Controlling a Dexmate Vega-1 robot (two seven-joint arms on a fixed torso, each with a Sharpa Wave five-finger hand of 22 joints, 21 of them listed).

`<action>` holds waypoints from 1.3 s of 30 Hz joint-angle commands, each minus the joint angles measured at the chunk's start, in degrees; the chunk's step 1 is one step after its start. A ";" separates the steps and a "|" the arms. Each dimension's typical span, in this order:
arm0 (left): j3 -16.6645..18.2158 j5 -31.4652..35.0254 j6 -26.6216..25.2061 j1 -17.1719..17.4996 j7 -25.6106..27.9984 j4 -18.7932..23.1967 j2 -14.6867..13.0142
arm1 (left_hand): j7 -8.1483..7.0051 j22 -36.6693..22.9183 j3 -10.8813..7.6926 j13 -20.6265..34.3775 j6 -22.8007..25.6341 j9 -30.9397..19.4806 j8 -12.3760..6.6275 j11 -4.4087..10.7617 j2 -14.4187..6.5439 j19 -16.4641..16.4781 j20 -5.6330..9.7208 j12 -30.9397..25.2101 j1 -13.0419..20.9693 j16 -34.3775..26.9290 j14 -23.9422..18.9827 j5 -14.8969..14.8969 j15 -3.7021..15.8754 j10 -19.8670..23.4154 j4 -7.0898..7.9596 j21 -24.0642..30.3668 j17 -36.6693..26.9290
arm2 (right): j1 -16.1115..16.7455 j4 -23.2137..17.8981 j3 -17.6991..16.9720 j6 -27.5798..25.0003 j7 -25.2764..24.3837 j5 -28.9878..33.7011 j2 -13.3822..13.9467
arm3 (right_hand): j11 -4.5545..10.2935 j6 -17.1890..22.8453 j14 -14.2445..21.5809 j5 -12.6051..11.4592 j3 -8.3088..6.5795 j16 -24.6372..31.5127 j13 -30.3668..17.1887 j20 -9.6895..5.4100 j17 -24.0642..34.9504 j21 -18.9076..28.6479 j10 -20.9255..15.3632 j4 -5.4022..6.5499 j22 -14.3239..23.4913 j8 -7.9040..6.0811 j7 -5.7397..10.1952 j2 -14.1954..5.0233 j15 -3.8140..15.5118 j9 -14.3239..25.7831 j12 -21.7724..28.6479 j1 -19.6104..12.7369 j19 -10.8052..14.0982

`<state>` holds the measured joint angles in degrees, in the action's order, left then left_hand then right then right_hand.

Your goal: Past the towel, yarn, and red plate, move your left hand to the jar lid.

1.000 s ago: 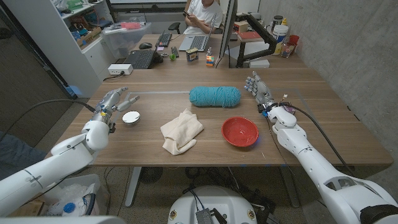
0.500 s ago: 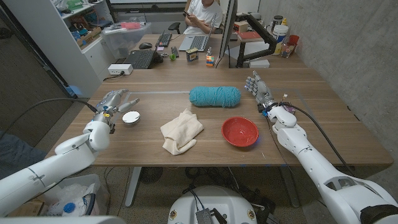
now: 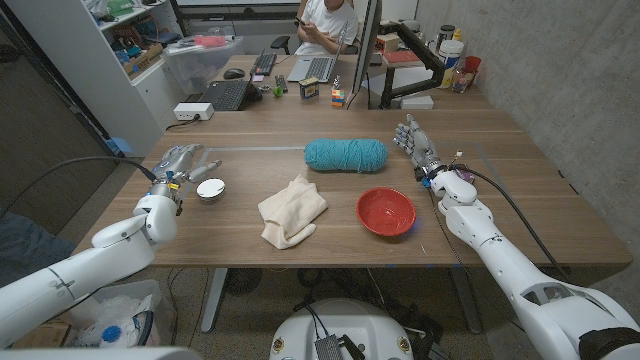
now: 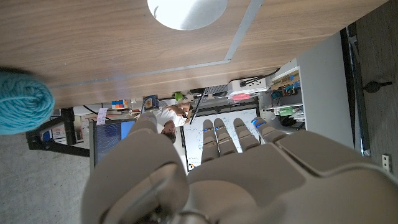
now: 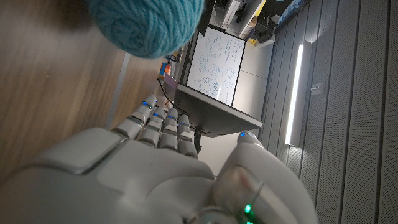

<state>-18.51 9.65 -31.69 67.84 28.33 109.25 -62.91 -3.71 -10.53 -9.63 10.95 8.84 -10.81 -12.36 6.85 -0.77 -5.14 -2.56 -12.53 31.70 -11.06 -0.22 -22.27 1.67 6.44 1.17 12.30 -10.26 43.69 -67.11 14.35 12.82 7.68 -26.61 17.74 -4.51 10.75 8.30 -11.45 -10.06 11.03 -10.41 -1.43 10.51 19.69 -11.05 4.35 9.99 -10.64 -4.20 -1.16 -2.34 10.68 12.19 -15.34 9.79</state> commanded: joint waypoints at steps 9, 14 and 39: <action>-4.48 3.15 -1.82 -3.54 1.70 -3.06 1.93 | -0.30 -0.23 -0.17 0.07 0.69 -0.08 -0.43 0.29 -0.43 0.30 -0.28 -0.26 1.03 -0.34 -0.89 -0.38 2.29 0.85 -0.17 0.39 -0.20 | 1.52 -1.86 -0.26 0.20 -0.57 0.13 0.95 | 0.10 0.39 0.42 -0.29 0.10 0.02 -0.15 -0.17 0.17 -0.35 -0.57 -0.24 0.25 -0.47 0.27 -0.61 0.11 -0.01 -0.01 -0.15 0.58; -5.31 3.09 -1.01 -4.33 1.98 -4.55 2.84 | -0.46 -0.24 -0.19 0.08 0.69 -0.08 -0.38 0.36 -0.53 0.33 -0.30 -0.20 1.14 -0.33 -0.99 -0.42 2.25 0.86 -0.18 0.37 -0.21 | 1.57 -2.15 -0.22 -0.06 -0.92 0.20 1.02 | 0.12 0.41 0.46 -0.29 0.13 0.03 -0.15 -0.12 0.16 -0.43 -0.58 -0.27 0.26 -0.48 0.28 -0.61 0.07 -0.01 -0.02 -0.14 0.62; -8.61 4.08 5.40 -7.84 5.74 -12.81 7.11 | -0.75 -0.27 -0.12 0.16 1.19 -0.10 -0.37 0.74 -0.82 0.47 -0.59 -0.33 1.44 -0.55 -2.09 -0.55 1.57 1.86 -0.19 0.34 -0.31 | 0.58 -1.66 0.66 1.39 -1.89 1.02 0.34 | 0.01 0.39 0.55 -0.31 0.29 -0.02 -0.16 -0.17 0.13 -0.89 -0.75 -0.56 0.27 -0.46 0.25 -0.47 0.06 -0.02 0.00 -0.29 0.83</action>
<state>-25.54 13.32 -28.99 61.83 32.87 100.10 -57.79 -4.34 -10.53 -9.63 10.95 9.46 -10.80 -12.36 7.47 -1.52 -4.83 -2.88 -12.53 32.46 -11.06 -1.89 -22.47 2.05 7.86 1.18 12.30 -10.25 44.50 -68.99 14.64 13.40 6.27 -25.85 18.40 -4.51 10.75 8.30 -11.45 -9.74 11.03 -10.41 -1.75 10.51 18.84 -11.04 4.03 9.99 -10.64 -4.20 -1.16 -2.34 10.68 12.19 -15.34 10.09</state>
